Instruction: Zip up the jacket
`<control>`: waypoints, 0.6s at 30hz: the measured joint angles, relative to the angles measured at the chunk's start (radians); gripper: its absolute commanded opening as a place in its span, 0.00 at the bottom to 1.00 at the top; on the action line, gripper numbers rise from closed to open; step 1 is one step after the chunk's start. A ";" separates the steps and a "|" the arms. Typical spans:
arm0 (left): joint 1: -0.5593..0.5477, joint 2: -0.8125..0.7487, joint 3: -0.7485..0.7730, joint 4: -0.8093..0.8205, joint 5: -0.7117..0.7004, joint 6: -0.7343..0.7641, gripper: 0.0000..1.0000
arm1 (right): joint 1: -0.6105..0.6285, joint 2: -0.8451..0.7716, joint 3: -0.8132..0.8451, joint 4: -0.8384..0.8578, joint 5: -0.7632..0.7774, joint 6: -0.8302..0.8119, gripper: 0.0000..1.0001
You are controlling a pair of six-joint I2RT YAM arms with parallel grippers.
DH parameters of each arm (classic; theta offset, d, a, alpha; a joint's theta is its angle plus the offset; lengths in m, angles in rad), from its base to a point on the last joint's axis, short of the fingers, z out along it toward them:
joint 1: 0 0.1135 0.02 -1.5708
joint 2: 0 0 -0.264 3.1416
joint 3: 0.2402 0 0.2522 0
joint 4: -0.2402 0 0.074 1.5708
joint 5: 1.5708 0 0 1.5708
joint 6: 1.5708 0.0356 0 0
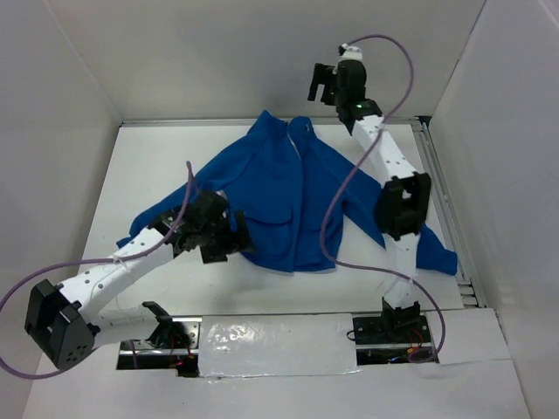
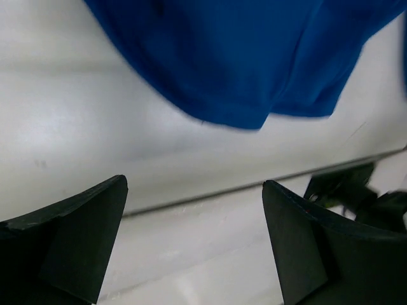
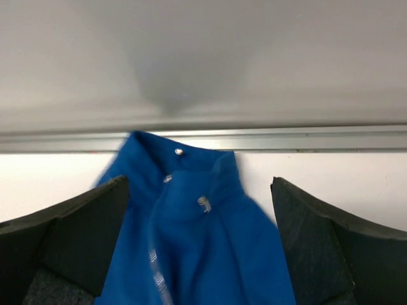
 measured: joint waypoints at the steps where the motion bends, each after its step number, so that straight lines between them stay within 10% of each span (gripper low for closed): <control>1: 0.035 0.000 0.018 0.011 -0.001 0.012 0.99 | -0.006 -0.088 -0.088 -0.006 0.003 0.027 1.00; 9: 0.258 0.333 0.292 0.145 0.051 0.187 0.99 | -0.062 -0.670 -0.771 -0.066 0.025 0.226 1.00; 18: 0.351 0.760 0.566 0.069 -0.010 0.241 0.99 | 0.055 -0.440 -0.916 -0.323 0.103 0.211 1.00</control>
